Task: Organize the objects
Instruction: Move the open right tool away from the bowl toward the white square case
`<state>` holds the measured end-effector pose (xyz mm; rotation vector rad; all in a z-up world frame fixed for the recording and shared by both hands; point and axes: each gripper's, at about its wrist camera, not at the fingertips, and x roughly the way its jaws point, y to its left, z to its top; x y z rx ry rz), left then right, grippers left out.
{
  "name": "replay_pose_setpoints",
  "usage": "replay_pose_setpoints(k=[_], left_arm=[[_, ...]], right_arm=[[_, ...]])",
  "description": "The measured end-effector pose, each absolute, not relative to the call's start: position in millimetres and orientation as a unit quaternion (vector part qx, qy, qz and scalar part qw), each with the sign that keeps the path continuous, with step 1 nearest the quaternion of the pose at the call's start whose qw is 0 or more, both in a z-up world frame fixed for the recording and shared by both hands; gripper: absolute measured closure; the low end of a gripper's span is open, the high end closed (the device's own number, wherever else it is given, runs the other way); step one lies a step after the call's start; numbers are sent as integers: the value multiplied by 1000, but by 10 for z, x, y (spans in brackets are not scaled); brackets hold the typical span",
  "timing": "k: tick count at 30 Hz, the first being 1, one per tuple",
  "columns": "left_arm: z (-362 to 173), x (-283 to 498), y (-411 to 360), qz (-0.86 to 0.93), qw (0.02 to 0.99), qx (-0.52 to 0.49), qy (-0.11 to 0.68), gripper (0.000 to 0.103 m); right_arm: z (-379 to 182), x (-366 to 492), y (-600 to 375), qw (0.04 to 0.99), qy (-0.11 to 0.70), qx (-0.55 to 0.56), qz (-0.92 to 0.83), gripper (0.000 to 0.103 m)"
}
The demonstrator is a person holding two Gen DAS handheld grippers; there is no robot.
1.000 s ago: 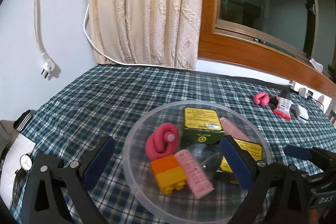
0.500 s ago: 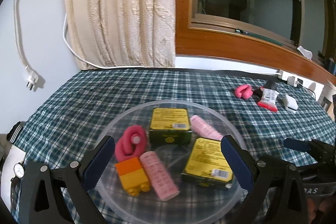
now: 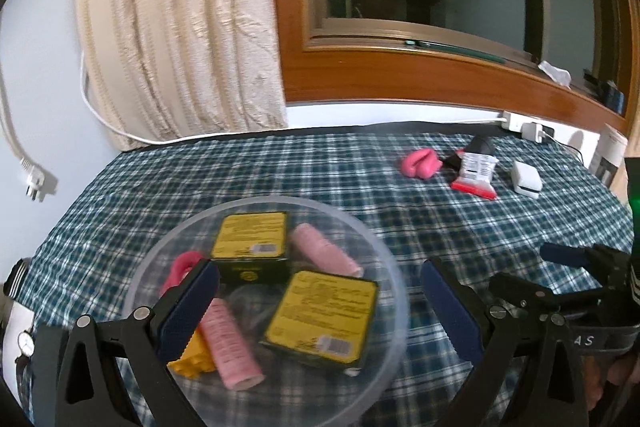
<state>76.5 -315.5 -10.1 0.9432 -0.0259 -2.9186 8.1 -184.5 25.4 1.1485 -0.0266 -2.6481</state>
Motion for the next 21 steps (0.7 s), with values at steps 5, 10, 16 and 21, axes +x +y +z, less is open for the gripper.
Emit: replay_pose_setpoints(k=[5, 10, 16, 21], left_arm=[[-102, 713, -2960, -950, 22, 311, -19, 1], [-106, 649, -2757, -949, 8, 315, -30, 1], [-139, 570, -2542, -946, -7, 321, -41, 1], [-168, 494, -2406, -944, -18, 325, -46, 1]], right_arm=[[245, 69, -1692, 112, -7, 395, -912, 9], [260, 63, -1533, 96, -6, 395, -914, 9], [265, 43, -1332, 82, -11, 396, -915, 9], [253, 15, -1200, 70, -12, 397, -915, 9]])
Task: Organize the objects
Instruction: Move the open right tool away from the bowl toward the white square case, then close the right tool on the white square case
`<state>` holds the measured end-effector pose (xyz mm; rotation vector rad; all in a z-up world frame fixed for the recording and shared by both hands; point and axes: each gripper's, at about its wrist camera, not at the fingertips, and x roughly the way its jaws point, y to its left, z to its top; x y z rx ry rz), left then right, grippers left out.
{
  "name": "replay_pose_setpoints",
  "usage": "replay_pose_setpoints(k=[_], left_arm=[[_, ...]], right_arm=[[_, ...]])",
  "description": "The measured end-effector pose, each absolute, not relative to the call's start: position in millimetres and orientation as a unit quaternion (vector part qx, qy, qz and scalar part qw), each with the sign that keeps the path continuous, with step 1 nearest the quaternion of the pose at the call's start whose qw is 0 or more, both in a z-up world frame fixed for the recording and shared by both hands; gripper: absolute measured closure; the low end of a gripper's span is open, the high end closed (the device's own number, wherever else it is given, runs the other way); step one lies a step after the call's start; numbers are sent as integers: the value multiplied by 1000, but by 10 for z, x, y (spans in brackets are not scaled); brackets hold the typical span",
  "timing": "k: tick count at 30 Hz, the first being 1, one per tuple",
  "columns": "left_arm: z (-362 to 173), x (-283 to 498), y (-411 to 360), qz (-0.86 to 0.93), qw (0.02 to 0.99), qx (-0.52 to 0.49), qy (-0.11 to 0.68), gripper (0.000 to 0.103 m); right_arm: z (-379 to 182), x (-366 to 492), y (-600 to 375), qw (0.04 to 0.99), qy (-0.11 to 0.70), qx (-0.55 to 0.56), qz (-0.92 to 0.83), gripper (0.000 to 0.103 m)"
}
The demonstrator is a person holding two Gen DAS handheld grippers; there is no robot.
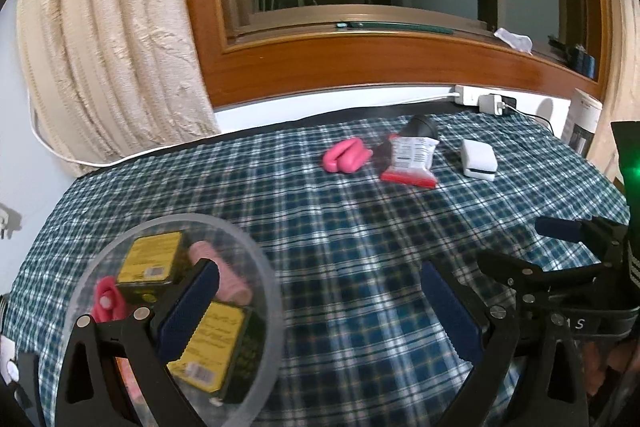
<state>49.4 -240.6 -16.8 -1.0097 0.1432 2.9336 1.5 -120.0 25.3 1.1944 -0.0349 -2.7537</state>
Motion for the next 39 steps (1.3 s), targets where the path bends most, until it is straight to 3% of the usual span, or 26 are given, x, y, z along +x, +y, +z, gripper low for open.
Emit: replay_pose_setpoints(k=[19, 39], left_arm=[[-267, 25, -1980, 930, 69, -358, 39, 1], [-421, -290, -2011, 923, 66, -380, 18, 1]], right_arm=[[124, -350, -485, 27, -58, 421, -905, 9], [168, -1041, -437, -1, -32, 408, -912, 9]])
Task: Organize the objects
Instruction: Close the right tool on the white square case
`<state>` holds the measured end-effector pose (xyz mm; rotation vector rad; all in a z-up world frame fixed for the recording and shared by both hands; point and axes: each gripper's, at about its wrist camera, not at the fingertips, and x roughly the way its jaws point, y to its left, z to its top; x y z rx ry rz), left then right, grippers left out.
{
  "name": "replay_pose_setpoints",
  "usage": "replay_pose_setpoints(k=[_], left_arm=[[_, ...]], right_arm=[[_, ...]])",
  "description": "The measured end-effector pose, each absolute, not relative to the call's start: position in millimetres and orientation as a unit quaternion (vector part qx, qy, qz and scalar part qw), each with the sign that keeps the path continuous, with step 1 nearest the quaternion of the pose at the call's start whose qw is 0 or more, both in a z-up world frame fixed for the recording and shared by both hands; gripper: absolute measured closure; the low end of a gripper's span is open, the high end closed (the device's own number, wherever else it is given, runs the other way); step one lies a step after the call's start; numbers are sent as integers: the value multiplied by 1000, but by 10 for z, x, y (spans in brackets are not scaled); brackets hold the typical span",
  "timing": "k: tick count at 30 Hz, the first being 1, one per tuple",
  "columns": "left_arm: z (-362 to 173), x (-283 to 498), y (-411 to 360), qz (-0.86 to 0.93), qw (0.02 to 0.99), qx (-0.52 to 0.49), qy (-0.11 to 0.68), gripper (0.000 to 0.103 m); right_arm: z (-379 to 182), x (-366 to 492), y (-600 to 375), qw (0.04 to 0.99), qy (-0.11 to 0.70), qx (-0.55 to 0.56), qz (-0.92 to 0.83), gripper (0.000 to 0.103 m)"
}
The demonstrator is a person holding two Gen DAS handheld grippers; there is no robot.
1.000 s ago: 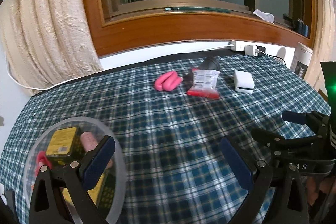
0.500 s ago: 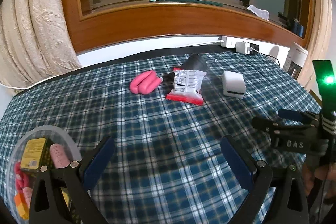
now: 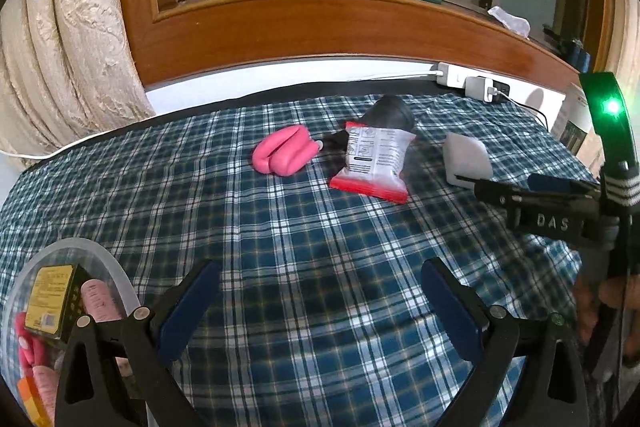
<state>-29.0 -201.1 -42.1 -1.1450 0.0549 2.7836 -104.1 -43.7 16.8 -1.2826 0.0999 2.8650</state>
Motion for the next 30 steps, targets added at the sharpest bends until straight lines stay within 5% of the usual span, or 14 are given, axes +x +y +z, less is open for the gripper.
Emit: replay_pose_setpoints(k=[30], left_arm=[[-580, -437, -2027, 914, 64, -401, 12, 1]], right_arm=[[6, -1409, -507, -3, 14, -440, 898, 9]])
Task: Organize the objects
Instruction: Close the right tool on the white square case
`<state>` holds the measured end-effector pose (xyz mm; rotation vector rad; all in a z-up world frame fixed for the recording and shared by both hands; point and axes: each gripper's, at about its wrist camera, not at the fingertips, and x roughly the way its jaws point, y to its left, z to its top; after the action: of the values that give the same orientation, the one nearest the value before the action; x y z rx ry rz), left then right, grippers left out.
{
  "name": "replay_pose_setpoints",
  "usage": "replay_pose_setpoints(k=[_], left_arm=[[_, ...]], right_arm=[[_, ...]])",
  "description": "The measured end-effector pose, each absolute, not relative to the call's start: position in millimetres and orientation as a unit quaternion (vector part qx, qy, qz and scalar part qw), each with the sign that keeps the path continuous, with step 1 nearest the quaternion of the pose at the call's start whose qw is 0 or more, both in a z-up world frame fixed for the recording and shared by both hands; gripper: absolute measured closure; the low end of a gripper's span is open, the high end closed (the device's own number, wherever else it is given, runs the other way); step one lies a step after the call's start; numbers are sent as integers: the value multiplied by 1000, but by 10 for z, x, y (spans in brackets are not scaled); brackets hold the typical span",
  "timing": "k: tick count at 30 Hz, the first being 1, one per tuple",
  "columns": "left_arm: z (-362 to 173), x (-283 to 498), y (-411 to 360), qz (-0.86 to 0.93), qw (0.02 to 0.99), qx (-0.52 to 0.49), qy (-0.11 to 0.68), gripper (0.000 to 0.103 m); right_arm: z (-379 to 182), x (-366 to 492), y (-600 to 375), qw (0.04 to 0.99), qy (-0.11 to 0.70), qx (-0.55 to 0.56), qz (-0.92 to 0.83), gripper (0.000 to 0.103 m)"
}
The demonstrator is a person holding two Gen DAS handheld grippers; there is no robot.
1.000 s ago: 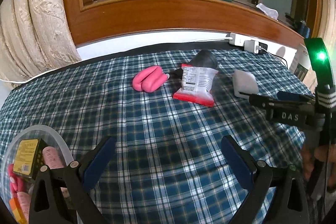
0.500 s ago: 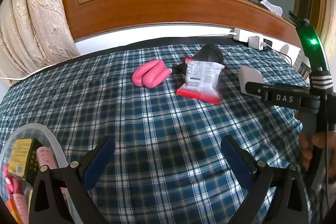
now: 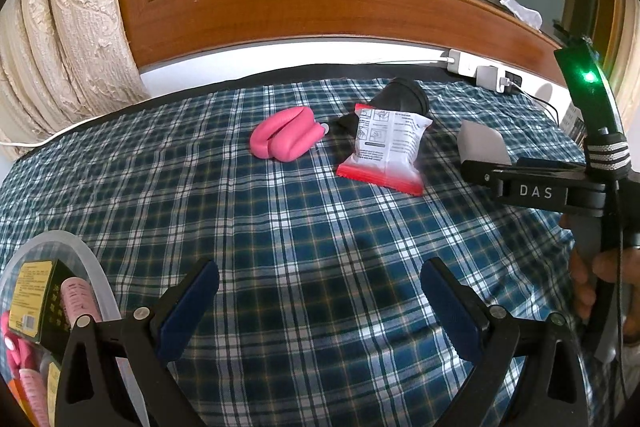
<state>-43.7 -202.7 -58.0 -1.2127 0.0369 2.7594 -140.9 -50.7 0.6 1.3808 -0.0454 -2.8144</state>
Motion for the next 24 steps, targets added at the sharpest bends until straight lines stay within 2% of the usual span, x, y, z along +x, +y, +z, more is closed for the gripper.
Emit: replay_pose_setpoints(k=[16, 24], left_arm=[[-581, -446, -2032, 912, 63, -404, 8, 1], [-589, -450, -2033, 912, 63, -405, 8, 1]], right_arm=[[-8, -1433, -566, -7, 8, 446, -895, 10], [16, -1414, -589, 6, 17, 436, -900, 30]])
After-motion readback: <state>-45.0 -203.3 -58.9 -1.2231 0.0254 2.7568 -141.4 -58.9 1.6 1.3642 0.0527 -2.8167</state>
